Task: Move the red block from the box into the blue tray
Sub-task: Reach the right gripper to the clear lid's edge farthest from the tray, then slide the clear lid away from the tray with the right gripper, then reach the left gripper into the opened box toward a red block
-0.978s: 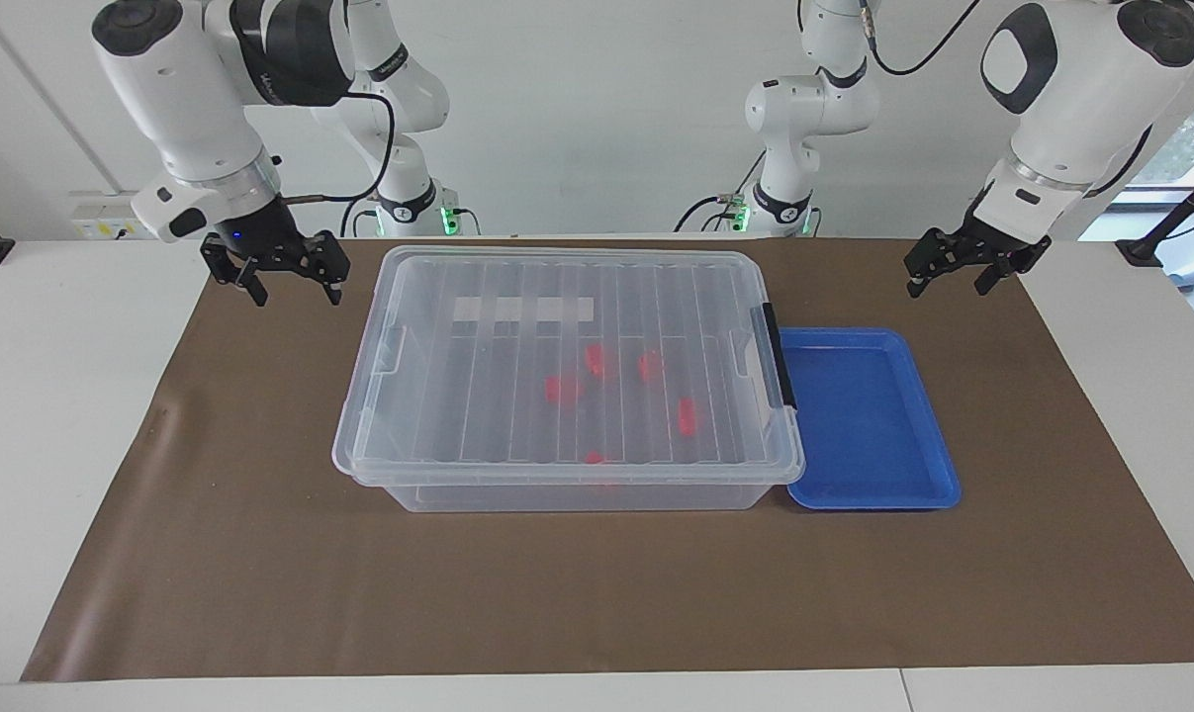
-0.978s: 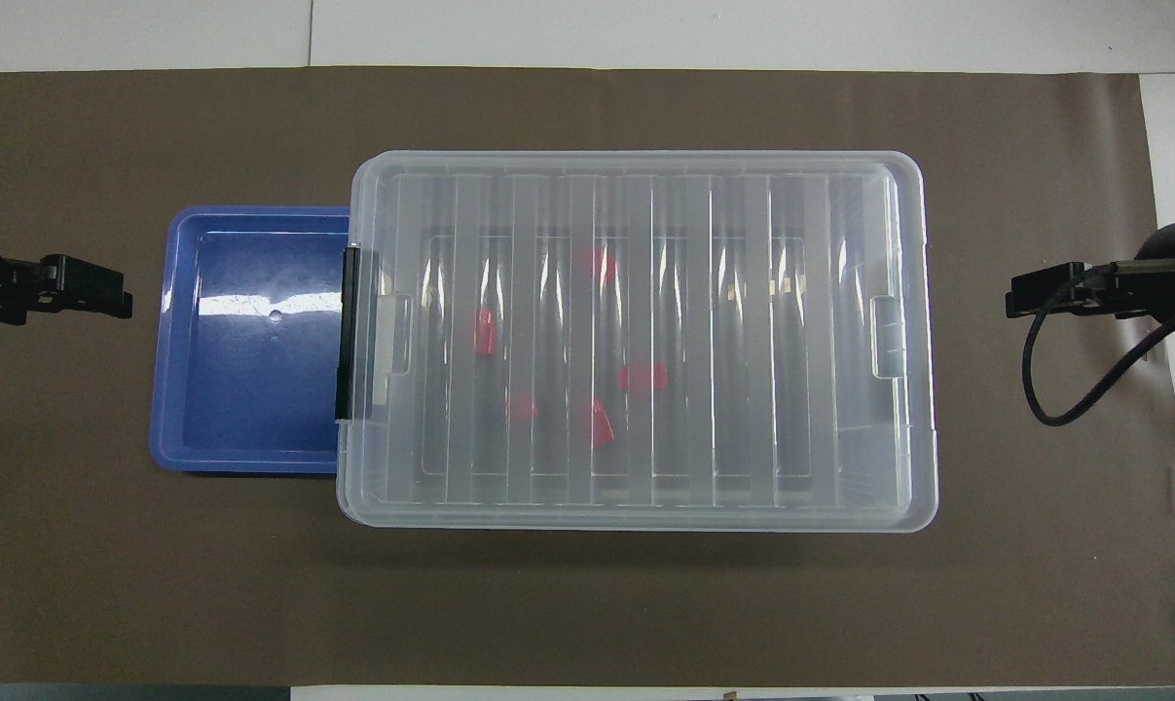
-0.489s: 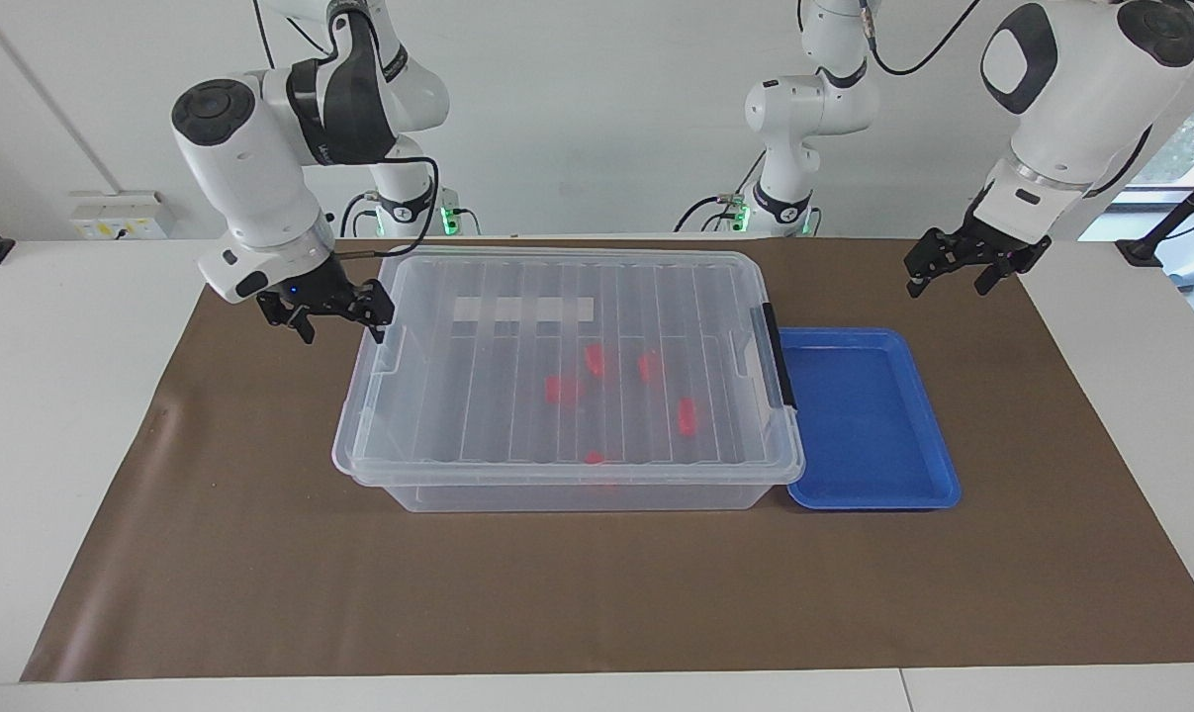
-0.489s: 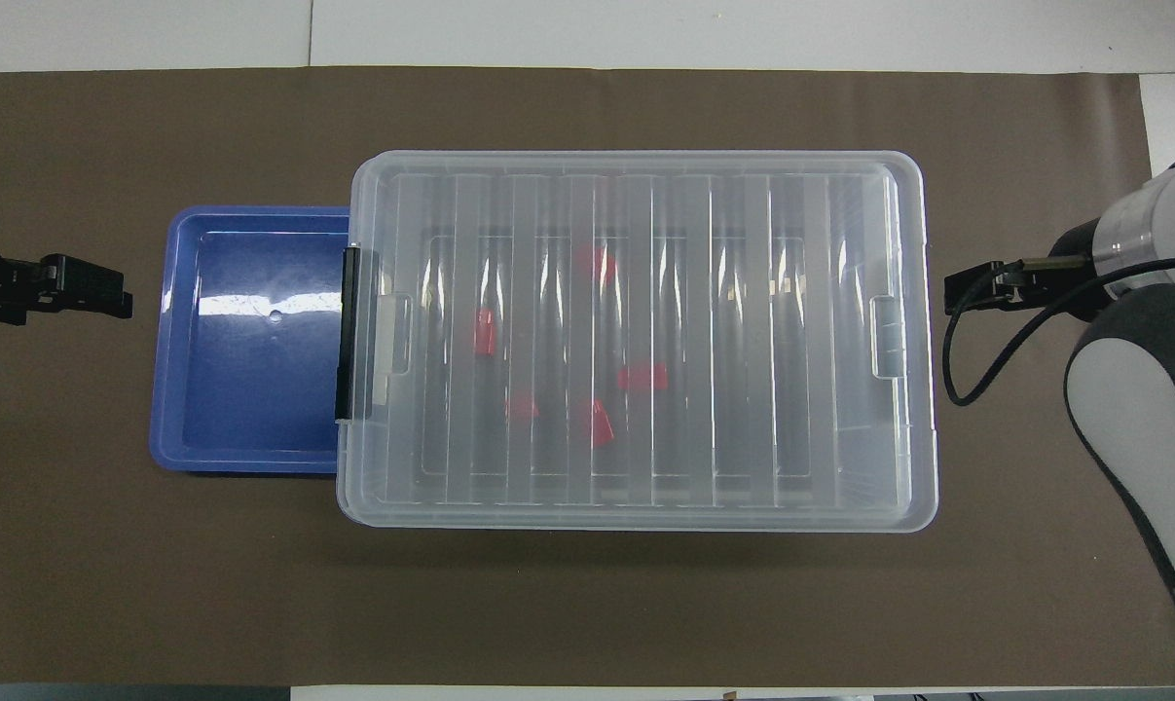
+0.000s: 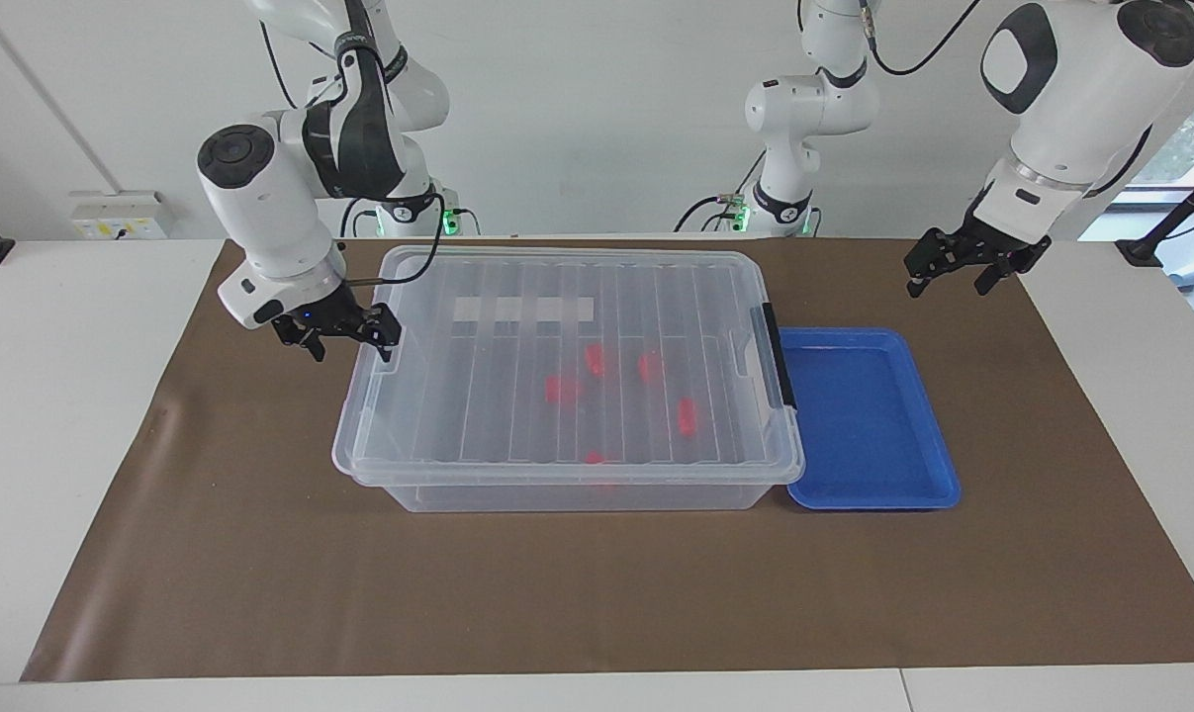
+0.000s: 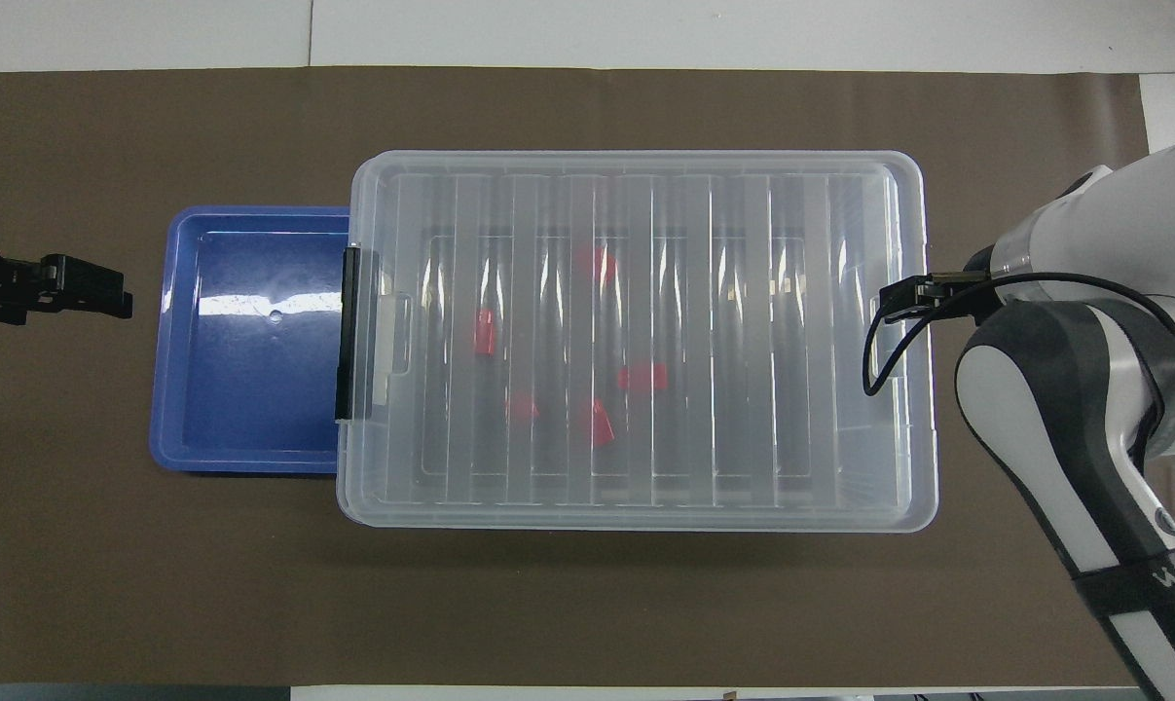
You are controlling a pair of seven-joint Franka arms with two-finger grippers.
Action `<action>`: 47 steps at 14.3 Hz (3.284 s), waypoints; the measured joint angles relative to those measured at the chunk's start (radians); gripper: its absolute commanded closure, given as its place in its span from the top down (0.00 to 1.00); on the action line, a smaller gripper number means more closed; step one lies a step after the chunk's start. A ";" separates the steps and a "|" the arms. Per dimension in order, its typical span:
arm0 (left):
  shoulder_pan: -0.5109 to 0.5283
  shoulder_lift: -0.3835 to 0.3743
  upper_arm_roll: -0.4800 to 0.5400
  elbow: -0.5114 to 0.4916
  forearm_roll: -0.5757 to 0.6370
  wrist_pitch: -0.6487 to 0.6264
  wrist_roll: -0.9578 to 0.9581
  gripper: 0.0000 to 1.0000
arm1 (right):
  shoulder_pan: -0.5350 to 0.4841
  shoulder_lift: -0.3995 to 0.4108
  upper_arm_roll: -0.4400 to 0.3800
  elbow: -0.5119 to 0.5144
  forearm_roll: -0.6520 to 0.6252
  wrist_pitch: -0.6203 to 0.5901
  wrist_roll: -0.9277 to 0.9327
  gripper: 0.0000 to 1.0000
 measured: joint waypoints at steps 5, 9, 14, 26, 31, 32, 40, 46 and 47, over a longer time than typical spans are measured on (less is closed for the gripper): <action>0.000 0.000 0.000 0.000 0.000 0.000 0.000 1.00 | -0.019 -0.006 -0.004 -0.017 0.000 0.000 -0.042 1.00; 0.000 0.000 0.000 0.000 0.000 0.000 0.000 1.00 | -0.034 -0.013 -0.005 -0.043 0.000 0.009 -0.054 1.00; 0.004 0.000 0.003 0.000 0.000 0.000 0.000 1.00 | -0.078 -0.020 -0.005 -0.050 0.000 0.014 -0.142 1.00; 0.033 0.000 -0.010 0.002 0.000 0.010 0.002 1.00 | -0.227 -0.022 -0.008 -0.058 0.000 0.057 -0.374 1.00; 0.025 0.000 -0.014 0.006 0.000 0.022 0.006 1.00 | -0.270 -0.022 -0.009 -0.058 0.000 0.061 -0.447 1.00; 0.014 0.000 -0.017 0.006 0.000 0.037 0.007 1.00 | -0.279 -0.022 -0.009 -0.058 0.000 0.062 -0.461 1.00; -0.209 0.009 -0.027 -0.006 0.000 0.077 -0.111 1.00 | -0.340 -0.022 -0.009 -0.054 0.000 0.074 -0.563 1.00; -0.373 0.021 -0.031 -0.064 0.000 0.200 -0.328 1.00 | -0.359 -0.022 -0.009 -0.052 0.000 0.074 -0.591 1.00; -0.393 0.034 -0.031 -0.076 0.000 0.223 -0.347 1.00 | -0.361 -0.022 -0.009 -0.052 -0.001 0.074 -0.591 1.00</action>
